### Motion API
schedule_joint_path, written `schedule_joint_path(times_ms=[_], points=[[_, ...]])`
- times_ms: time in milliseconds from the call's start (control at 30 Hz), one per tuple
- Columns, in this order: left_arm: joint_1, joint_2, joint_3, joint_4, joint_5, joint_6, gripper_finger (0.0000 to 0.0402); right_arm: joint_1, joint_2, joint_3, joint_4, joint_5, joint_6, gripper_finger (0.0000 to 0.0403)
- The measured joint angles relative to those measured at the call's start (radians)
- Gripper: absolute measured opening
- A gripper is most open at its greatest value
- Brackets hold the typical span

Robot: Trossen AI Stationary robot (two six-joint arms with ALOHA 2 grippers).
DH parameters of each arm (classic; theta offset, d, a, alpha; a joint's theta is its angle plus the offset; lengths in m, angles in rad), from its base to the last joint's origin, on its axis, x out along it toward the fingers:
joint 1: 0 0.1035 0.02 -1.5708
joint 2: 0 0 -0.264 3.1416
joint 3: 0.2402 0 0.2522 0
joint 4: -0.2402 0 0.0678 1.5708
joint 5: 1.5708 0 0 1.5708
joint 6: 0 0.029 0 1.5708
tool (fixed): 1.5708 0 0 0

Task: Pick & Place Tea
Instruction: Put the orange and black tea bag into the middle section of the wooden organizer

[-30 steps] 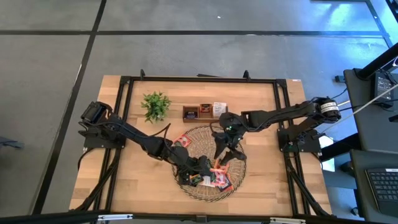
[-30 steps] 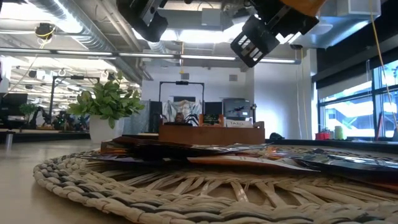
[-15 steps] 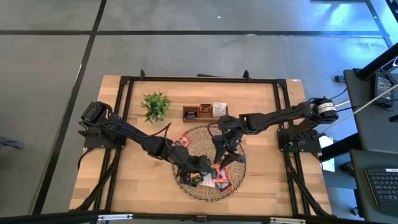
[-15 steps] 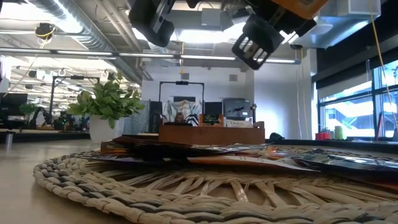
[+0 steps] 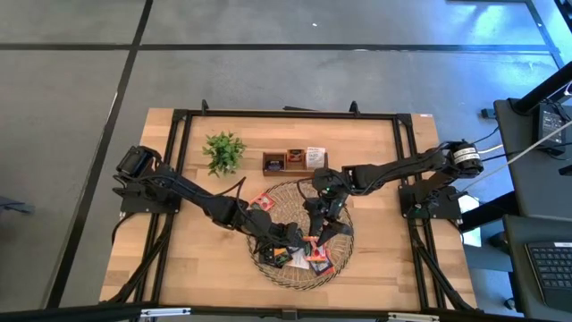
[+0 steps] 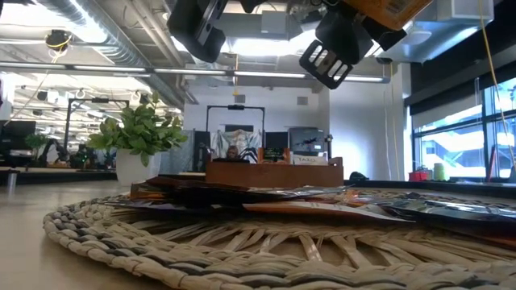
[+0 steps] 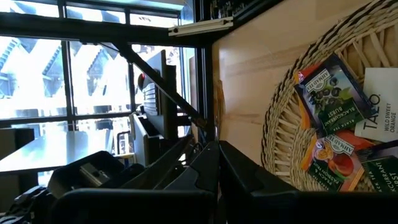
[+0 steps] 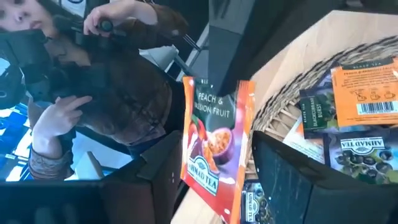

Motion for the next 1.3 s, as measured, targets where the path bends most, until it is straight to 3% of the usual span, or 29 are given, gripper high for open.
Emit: schedule_joint_path(times_ms=[367, 833, 1133, 1300], points=[[0.001, 0.0, 0.0, 0.0, 0.0, 0.0, 0.0003, 0.0, 0.002, 0.0, 0.008, -0.007, -0.003, 0.0087], [0.0, 0.0, 0.0, 0.001, -0.023, -0.067, 0.0003, 0.0, 0.002, 0.0, 0.008, -0.006, -0.012, 0.0009], [-0.01, 0.0, 0.0, -0.002, -0.034, -0.107, 0.0003, 0.0, 0.001, 0.0, 0.009, -0.015, -0.033, 0.0005], [-0.022, -0.008, 0.0, -0.026, -0.128, -0.07, 0.0003, -0.001, 0.001, 0.001, -0.008, -0.02, -0.035, 0.0006]])
